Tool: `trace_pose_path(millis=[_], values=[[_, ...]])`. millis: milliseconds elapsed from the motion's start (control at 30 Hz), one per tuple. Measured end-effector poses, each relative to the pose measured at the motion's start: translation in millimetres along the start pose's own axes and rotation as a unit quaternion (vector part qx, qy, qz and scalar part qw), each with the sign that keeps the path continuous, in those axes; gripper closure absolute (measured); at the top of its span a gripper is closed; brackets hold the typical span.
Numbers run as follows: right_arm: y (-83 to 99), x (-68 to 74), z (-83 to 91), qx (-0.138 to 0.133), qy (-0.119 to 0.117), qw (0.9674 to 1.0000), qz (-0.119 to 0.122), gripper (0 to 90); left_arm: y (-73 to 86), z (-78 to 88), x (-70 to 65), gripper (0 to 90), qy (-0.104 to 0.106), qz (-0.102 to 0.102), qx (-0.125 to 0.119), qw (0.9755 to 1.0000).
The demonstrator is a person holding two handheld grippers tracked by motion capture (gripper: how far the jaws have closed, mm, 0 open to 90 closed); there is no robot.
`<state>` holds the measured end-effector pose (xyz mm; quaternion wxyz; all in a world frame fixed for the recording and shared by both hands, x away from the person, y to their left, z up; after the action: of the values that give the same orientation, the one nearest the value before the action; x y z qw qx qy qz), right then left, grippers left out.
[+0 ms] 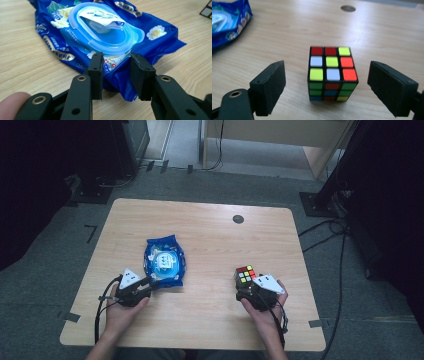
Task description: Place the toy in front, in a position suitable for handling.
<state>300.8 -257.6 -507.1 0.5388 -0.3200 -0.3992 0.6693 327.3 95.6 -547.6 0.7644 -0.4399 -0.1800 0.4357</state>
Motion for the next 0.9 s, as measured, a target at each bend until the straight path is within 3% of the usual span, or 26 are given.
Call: trace_pose_path(millis=[67,300,467,600,700,900], values=[[-6.9,3.8,3.6,-0.011,0.001,0.9999,-0.002,15.8,-1.7,2.1,2.9,64.0,0.006,0.014,-0.004,0.9999],[-21.6,24.2,4.7,-0.019,-0.020,0.9996,0.004,21.1,-1.6,4.3,5.1,64.8,0.000,0.012,-0.004,0.9999],[-26.8,56.8,-8.3,-0.018,-0.056,0.9983,0.002,29.5,0.5,3.8,4.9,66.7,-0.004,0.005,-0.001,1.0000],[-26.3,73.3,-16.7,-0.015,-0.082,0.9965,0.003,38.4,3.6,2.1,5.9,67.6,-0.002,0.009,0.004,0.9999],[-23.4,94.6,-29.1,-0.009,-0.118,0.9929,-0.007,50.7,3.1,2.6,5.7,67.0,-0.002,0.010,0.002,1.0000],[-11.2,125.2,-49.1,0.009,-0.147,0.9892,0.001,67.9,-0.6,6.4,5.8,60.9,-0.004,0.003,-0.007,1.0000]])
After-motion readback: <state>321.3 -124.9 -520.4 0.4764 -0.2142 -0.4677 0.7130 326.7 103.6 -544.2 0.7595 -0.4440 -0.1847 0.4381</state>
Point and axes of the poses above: each handheld gripper's, and its own axes: z roughly backward along the jaws, y roughly out of its underside, x roughly to its left, the point moved 7 cm from there along -z, roughly forward along the jaws, and after that the axes turned 2 degrees about -x, right-handed, at the moved point
